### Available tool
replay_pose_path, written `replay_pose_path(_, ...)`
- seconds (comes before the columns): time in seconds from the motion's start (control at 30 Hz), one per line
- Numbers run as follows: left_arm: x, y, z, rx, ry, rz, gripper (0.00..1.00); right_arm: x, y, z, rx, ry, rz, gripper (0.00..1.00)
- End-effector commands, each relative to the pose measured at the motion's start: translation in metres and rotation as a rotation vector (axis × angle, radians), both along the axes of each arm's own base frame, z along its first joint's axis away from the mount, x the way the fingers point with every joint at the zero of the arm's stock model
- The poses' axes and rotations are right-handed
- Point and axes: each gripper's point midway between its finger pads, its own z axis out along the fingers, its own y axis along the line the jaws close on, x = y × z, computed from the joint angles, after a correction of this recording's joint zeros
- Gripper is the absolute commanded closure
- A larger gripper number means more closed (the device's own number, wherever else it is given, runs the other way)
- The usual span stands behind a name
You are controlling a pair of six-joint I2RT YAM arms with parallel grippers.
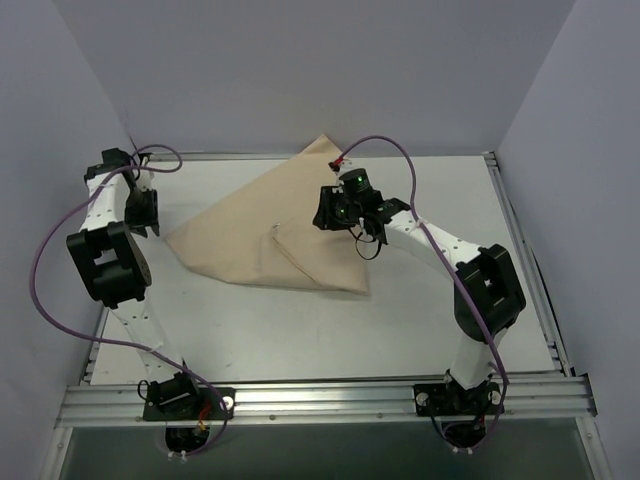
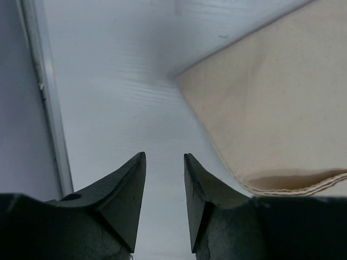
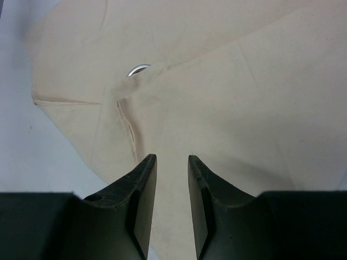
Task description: Prepare the surgical pack
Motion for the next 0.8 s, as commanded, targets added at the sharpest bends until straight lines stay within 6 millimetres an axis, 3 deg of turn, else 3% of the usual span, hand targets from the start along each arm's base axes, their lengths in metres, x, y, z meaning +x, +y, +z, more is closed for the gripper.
replay_pose_path(0.0,0.022,-0.013,-0.014,-0.066,-0.061,-0.052,0.56,0.007,-0.003,0.003,-0.003,-0.002,-0.036,0.74)
replay_pose_path(0.23,0.035,-0.036,-0.041,-0.094,-0.042,-0.076,0.56,0.000,-0.013,-0.004,-0.014,0.025,-0.087,0.74)
replay_pose_path(0.57,0.026,-0.060,-0.090,-0.111,0.078,-0.088,0.64,-0.011,-0.032,-0.010,-0.065,0.045,-0.133,0.74)
replay_pose_path(0.77,0.013,-0.033,-0.087,-0.072,0.088,0.014,0.66,-0.013,-0.040,-0.002,-0.072,0.029,-0.145,0.74)
